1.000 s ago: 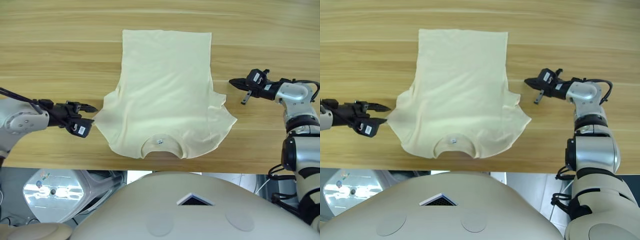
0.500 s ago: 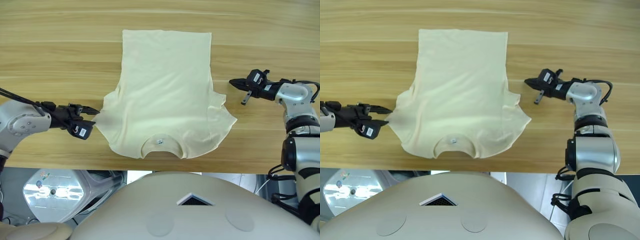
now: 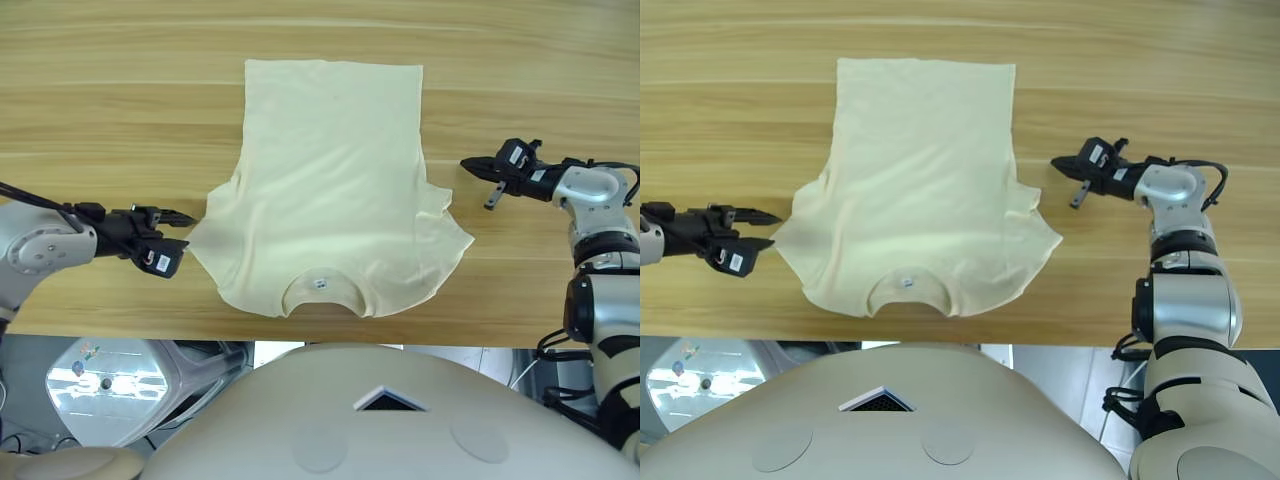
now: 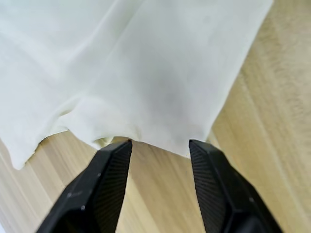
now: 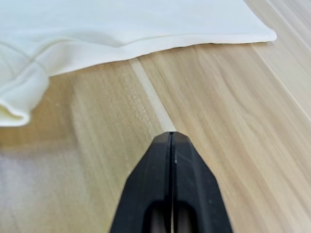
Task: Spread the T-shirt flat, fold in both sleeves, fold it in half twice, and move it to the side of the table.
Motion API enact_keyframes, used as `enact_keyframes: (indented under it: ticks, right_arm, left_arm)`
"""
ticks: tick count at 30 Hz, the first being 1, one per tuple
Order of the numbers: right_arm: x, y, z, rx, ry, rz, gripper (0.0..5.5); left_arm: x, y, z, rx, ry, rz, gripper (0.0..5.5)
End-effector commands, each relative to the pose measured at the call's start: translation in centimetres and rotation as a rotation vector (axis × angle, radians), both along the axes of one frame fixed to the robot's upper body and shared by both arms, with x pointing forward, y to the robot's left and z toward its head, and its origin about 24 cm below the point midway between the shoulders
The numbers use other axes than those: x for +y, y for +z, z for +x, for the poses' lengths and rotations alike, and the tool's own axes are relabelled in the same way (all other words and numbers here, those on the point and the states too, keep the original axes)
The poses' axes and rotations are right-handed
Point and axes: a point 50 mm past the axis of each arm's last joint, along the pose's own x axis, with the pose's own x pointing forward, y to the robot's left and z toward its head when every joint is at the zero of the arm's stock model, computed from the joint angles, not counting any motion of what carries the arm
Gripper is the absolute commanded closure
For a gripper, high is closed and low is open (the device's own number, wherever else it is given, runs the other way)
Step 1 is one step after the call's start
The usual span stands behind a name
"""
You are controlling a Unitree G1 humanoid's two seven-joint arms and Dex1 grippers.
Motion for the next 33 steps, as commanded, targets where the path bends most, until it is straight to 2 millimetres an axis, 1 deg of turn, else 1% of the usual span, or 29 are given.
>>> enact_keyframes:
  ticks: [1,5,10,15,17,19,29,30,33]
  right_arm:
    - [-0.6,-0.1,-0.3,0.014,-0.024,-0.012,5.50]
    - [-0.7,-0.1,-0.3,0.017,-0.031,-0.013,5.50]
    - [-0.6,-0.3,-0.4,0.021,-0.031,-0.011,5.50]
    - [-0.5,-0.4,-0.3,0.023,-0.027,-0.008,5.50]
    - [-0.4,-0.4,-0.4,0.025,-0.025,-0.009,5.50]
    - [-0.4,-0.3,-0.3,0.021,-0.025,-0.009,5.50]
    - [-0.1,-0.4,-0.3,0.017,-0.013,-0.002,5.50]
    - [-0.1,-0.4,-0.2,0.017,-0.010,-0.002,5.50]
    - [-0.1,-0.4,-0.3,0.017,-0.011,-0.001,5.50]
  left_arm:
    - [0.5,0.4,-0.1,-0.003,0.002,0.024,3.32]
    - [0.7,0.2,-0.1,0.001,0.009,0.028,3.32]
    - [1.0,-0.6,-0.4,0.025,0.014,0.037,3.32]
    - [0.9,-1.6,-0.5,0.032,0.005,0.048,3.32]
    - [0.1,-1.8,-0.6,0.044,-0.019,0.033,3.56]
    - [-0.3,-1.8,-0.5,0.047,-0.031,0.027,3.91]
    - [-1.0,-1.6,-0.4,0.071,-0.053,0.018,5.40]
    - [-1.0,-1.5,-0.5,0.073,-0.053,0.018,5.48]
    - [-1.0,-1.4,-0.4,0.074,-0.052,0.020,5.48]
